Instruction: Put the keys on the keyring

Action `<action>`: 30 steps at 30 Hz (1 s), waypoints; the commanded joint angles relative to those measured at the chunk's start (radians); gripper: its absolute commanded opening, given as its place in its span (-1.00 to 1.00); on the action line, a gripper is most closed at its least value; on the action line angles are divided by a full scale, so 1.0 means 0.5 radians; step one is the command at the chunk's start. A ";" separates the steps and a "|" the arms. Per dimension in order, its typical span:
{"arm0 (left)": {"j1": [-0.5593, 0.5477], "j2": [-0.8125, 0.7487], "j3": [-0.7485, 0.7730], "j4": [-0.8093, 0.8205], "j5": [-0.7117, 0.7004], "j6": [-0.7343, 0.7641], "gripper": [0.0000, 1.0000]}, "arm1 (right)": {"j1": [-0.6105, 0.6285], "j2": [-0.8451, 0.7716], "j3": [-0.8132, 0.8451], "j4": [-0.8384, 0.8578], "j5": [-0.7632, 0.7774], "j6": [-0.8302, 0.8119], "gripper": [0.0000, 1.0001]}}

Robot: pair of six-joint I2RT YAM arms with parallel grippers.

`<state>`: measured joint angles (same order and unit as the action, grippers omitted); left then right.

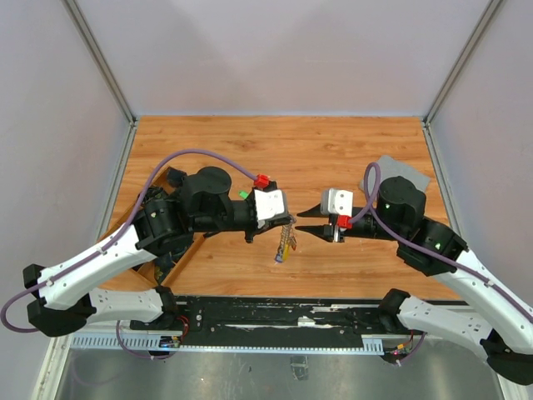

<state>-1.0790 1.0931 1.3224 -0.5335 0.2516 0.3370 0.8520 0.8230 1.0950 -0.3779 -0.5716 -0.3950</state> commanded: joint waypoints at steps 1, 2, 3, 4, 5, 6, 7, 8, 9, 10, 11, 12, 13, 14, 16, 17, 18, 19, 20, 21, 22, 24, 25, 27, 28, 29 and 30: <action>-0.022 -0.042 0.048 0.072 0.055 0.032 -0.99 | 0.042 0.016 -0.029 0.071 0.008 -0.008 -0.41; -0.021 -0.047 0.043 0.077 0.066 0.032 -0.99 | 0.044 0.021 -0.029 0.075 0.003 -0.007 -0.43; -0.020 -0.053 0.042 0.078 0.072 0.032 -0.99 | 0.047 0.024 -0.027 0.079 0.002 -0.003 -0.44; -0.021 -0.058 0.038 0.079 0.078 0.033 -0.99 | 0.049 0.026 -0.027 0.084 -0.002 0.000 -0.45; -0.024 -0.060 0.037 0.079 0.085 0.034 -0.99 | 0.052 0.028 -0.028 0.088 -0.005 0.003 -0.47; -0.024 -0.062 0.035 0.083 0.086 0.036 -0.99 | 0.055 0.029 -0.028 0.091 -0.008 0.004 -0.50; -0.026 -0.066 0.031 0.087 0.085 0.038 -0.99 | 0.057 0.029 -0.028 0.090 -0.014 0.007 -0.52; -0.026 -0.067 0.032 0.091 0.084 0.035 -0.99 | 0.060 0.029 -0.030 0.093 -0.019 0.010 -0.53; -0.025 -0.066 0.033 0.091 0.088 0.036 -0.99 | 0.063 0.029 -0.027 0.097 -0.024 0.011 -0.55; -0.025 -0.065 0.033 0.093 0.089 0.035 -0.99 | 0.065 0.029 -0.027 0.099 -0.025 0.014 -0.57; -0.024 -0.063 0.031 0.093 0.087 0.037 -0.99 | 0.070 0.031 -0.029 0.099 -0.026 0.016 -0.59; -0.024 -0.063 0.030 0.094 0.088 0.038 -0.99 | 0.072 0.032 -0.028 0.101 -0.029 0.018 -0.61; -0.026 -0.064 0.029 0.097 0.089 0.037 -0.99 | 0.072 0.032 -0.028 0.102 -0.033 0.022 -0.62; -0.024 -0.062 0.028 0.097 0.088 0.037 -0.99 | 0.075 0.034 -0.030 0.106 -0.038 0.025 -0.63; -0.025 -0.065 0.026 0.095 0.089 0.039 -0.99 | 0.078 0.037 -0.032 0.116 -0.047 0.031 -0.64; -0.026 -0.065 0.026 0.096 0.089 0.037 -0.99 | 0.081 0.038 -0.035 0.131 -0.047 0.036 -0.64; -0.024 -0.063 0.027 0.097 0.089 0.036 -0.99 | 0.081 0.038 -0.036 0.137 -0.051 0.040 -0.64; -0.026 -0.066 0.026 0.097 0.089 0.035 -0.99 | 0.084 0.041 -0.041 0.140 -0.054 0.041 -0.66; -0.025 -0.066 0.025 0.097 0.089 0.035 -0.99 | 0.085 0.045 -0.039 0.139 -0.058 0.041 -0.70; -0.024 -0.069 0.022 0.099 0.089 0.034 -0.99 | 0.089 0.049 -0.036 0.132 -0.055 0.040 -0.74; -0.024 -0.074 0.023 0.099 0.088 0.035 -0.99 | 0.088 0.055 -0.034 0.124 -0.052 0.037 -0.83; -0.028 -0.085 0.021 0.104 0.088 0.032 -0.99 | 0.089 0.062 -0.028 0.108 -0.043 0.028 -0.98; -0.027 -0.090 0.018 0.109 0.088 0.032 -0.99 | 0.090 0.061 -0.028 0.103 -0.034 0.024 -0.99; -0.027 -0.116 0.005 0.132 0.088 0.025 -0.99 | 0.091 0.053 -0.029 0.109 -0.031 0.025 -0.99; -0.027 -0.133 -0.008 0.151 0.089 0.020 -0.99 | 0.091 0.043 -0.032 0.128 -0.024 0.026 -0.99; -0.027 -0.156 -0.023 0.179 0.090 0.008 -0.97 | 0.093 0.031 -0.045 0.156 -0.014 0.034 -0.99; -0.025 -0.183 -0.048 0.214 0.092 -0.006 -0.90 | 0.094 0.010 -0.063 0.202 -0.006 0.039 -0.99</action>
<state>-1.0832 1.0668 1.3128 -0.5262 0.2817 0.3431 0.8806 0.8513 1.0870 -0.3298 -0.5819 -0.3862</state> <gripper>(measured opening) 0.012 0.015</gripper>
